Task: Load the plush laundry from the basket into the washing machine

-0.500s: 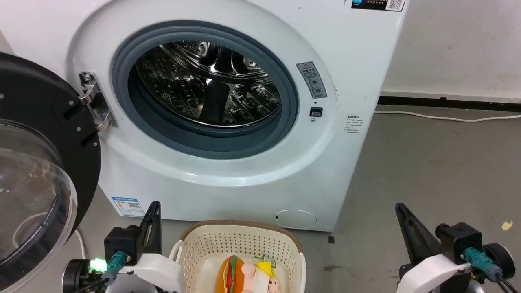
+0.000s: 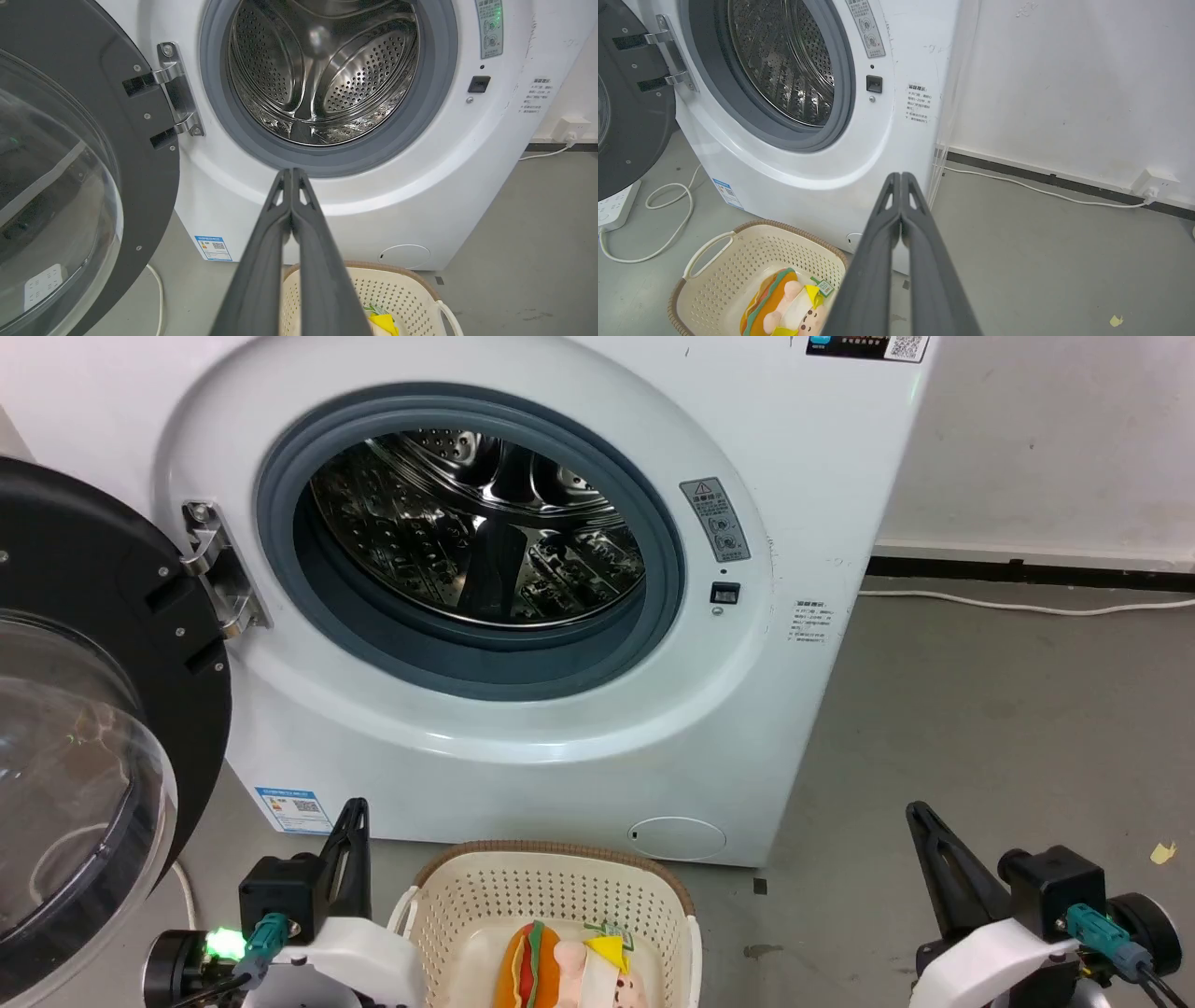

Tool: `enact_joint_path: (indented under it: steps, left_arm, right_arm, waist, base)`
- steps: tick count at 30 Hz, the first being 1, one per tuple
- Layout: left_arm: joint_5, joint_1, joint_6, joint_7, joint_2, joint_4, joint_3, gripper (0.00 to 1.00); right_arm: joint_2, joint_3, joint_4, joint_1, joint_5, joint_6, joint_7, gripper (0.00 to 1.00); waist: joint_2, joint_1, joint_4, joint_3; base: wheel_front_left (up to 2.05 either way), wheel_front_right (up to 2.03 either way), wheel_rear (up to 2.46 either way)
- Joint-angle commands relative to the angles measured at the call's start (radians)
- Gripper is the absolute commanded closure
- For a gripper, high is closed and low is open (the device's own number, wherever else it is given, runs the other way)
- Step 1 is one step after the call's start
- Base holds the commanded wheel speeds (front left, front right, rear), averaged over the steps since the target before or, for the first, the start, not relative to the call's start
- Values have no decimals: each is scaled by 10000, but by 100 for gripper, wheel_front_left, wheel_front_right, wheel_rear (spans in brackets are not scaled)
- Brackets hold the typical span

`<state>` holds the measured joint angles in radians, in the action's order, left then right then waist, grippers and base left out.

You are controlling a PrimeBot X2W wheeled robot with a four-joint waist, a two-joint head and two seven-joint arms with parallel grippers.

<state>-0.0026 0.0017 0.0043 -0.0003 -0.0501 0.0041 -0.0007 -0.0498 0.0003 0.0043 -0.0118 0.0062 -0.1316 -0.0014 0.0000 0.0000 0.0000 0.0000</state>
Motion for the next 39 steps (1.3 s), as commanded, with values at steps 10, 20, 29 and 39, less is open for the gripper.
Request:
enact_joint_path:
  steps: [10, 20, 29, 39]
  left_arm:
    - [26, -17, -43, 3, -1, -41, 7, 100]
    - [26, -17, -43, 3, -1, -41, 7, 100]
    - [-13, 2, 28, -38, 0, -2, -22, 0]
    - [-137, -1, 109, -246, 0, 31, -166, 0]
  right_arm:
    - [-4, -3, -43, 118, -62, 9, 14, 100]
    - [-4, -3, -43, 118, -62, 9, 14, 100]
    - [0, 9, 10, -7, 54, 0, -37, 0]
    - [0, -70, 41, 39, 243, 1, -245, 0]
  waist:
    - [0, 0, 0, 0]
    - [0, 0, 0, 0]
    - [0, 1, -1, 2]
    - [0, 1, -49, 107]
  base:
    - [0, 0, 0]
    - [0, 0, 0]
    - [0, 0, 0]
    - [0, 0, 0]
